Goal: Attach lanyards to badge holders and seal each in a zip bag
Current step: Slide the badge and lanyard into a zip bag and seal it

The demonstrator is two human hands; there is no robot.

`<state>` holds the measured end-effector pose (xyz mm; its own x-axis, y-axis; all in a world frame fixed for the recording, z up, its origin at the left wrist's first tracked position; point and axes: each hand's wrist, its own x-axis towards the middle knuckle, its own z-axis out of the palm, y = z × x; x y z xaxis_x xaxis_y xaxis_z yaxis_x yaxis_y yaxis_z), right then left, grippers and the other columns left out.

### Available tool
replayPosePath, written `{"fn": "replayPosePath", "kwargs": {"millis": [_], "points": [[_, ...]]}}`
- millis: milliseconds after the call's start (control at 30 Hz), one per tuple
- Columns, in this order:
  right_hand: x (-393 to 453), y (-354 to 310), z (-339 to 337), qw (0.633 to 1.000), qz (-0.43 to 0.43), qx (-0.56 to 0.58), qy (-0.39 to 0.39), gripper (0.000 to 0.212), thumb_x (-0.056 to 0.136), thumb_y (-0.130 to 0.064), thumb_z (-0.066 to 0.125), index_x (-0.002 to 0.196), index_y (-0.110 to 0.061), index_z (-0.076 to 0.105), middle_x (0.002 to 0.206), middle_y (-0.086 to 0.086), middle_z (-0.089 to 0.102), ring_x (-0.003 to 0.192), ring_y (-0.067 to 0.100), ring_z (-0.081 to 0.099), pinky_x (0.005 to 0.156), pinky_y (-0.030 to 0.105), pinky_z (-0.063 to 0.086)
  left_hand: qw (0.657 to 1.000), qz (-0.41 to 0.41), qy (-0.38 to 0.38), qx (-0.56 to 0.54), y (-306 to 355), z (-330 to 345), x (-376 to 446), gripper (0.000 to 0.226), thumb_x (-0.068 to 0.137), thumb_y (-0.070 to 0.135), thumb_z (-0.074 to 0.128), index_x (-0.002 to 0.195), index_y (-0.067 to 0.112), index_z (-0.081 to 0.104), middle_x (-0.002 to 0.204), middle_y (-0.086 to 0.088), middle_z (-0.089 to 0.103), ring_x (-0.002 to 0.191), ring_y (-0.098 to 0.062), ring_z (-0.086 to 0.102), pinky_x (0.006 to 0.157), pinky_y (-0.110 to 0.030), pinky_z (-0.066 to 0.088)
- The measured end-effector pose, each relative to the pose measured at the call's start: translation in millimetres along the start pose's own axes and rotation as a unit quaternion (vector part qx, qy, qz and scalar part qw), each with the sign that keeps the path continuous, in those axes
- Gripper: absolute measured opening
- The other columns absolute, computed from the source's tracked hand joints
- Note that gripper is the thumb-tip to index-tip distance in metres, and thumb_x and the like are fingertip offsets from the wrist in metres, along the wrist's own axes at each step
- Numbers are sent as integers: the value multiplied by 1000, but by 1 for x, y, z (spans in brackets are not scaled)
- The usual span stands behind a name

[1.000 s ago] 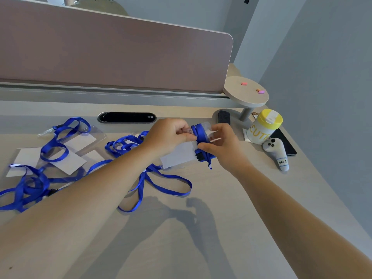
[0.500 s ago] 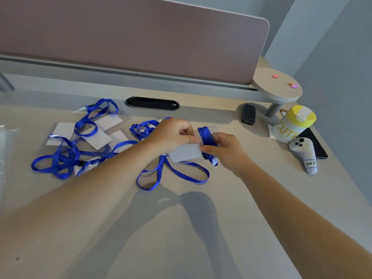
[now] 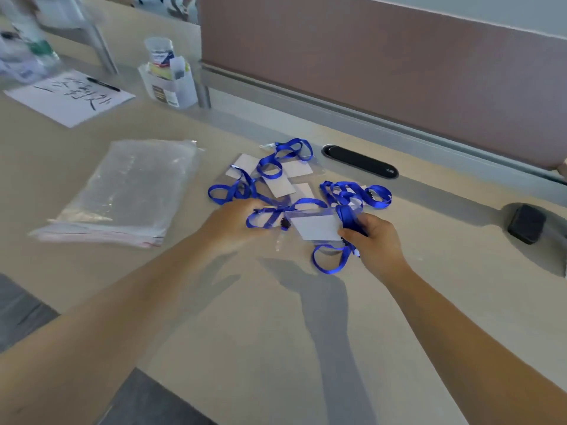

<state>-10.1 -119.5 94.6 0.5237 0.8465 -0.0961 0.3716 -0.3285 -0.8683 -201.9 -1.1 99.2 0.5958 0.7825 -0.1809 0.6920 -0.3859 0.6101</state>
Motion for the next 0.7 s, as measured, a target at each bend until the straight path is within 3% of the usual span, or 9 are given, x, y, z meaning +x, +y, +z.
{"fn": "replayPosePath", "kwargs": {"millis": [67, 133, 200, 300, 433, 500, 567, 633, 700], "points": [[10, -10, 27, 1000, -22, -8, -15, 36, 82, -7, 61, 56, -18, 39, 55, 0, 38, 54, 14, 33, 53, 22, 27, 998, -23, 23, 47, -31, -18, -6, 66, 67, 51, 55, 120, 12, 53, 119, -5, 59, 111, -26, 53, 94, -37, 43], [17, -21, 55, 999, -40, -21, -30, 38, 83, -10, 60, 55, -18, 36, 55, 0, 36, 54, 14, 32, 54, 25, 26, 992, -62, 44, 97, -66, -33, -8, 61, 76, 41, 61, 128, 11, 48, 133, -10, 51, 123, -28, 45, 101, -37, 37], [23, -30, 83, 998, -50, -17, -41, 37, 84, -10, 60, 55, -18, 37, 55, -1, 37, 53, 11, 35, 52, 20, 28, 982, -95, 60, 152, -101, -46, -8, 61, 81, 33, 63, 135, 13, 40, 142, -9, 42, 131, -26, 37, 105, -35, 30], [28, -36, 120, 997, -54, 9, -49, 37, 82, -6, 60, 54, -16, 38, 54, 0, 38, 46, 4, 40, 48, 15, 30, 967, -153, 59, 194, -146, -56, -11, 73, 78, 47, 63, 138, 16, 33, 145, -8, 36, 134, -27, 30, 109, -37, 22], [31, -35, 154, 996, -42, 7, -81, 27, 84, -8, 58, 61, -10, 45, 61, 5, 44, 57, 14, 36, 56, 22, 30, 956, -222, 10, 190, -183, -54, -20, 87, 70, 67, 57, 138, 19, 30, 146, -3, 34, 137, -23, 27, 115, -46, 6], [31, -34, 164, 996, -39, 23, -77, 33, 83, -8, 59, 58, -16, 39, 59, 3, 41, 60, 17, 35, 60, 26, 30, 966, -189, 20, 174, -188, -50, -23, 79, 74, 55, 62, 137, 20, 31, 147, -3, 35, 136, -21, 32, 115, -44, 6], [29, -34, 170, 996, -40, 35, -67, 37, 83, -8, 59, 55, -17, 35, 56, 0, 38, 59, 16, 34, 60, 28, 29, 986, -125, 32, 109, -187, -46, -28, 74, 77, 40, 67, 138, 18, 31, 147, -3, 34, 132, -21, 38, 109, -33, 21], [27, -35, 173, 997, -42, 35, -54, 43, 82, -7, 60, 52, -16, 30, 48, -7, 34, 50, 7, 30, 52, 20, 26, 996, -67, 37, 33, -185, -44, -33, 71, 77, 29, 70, 137, 19, 34, 146, 0, 35, 125, -18, 47, 97, -25, 33], [26, -37, 174, 998, -40, 30, -43, 45, 83, -7, 60, 52, -17, 29, 46, -7, 31, 41, 5, 31, 44, 15, 24, 997, -26, 62, 31, -186, -47, -37, 68, 77, 30, 70, 136, 17, 38, 145, 0, 36, 128, -18, 44, 97, -25, 33]]}}
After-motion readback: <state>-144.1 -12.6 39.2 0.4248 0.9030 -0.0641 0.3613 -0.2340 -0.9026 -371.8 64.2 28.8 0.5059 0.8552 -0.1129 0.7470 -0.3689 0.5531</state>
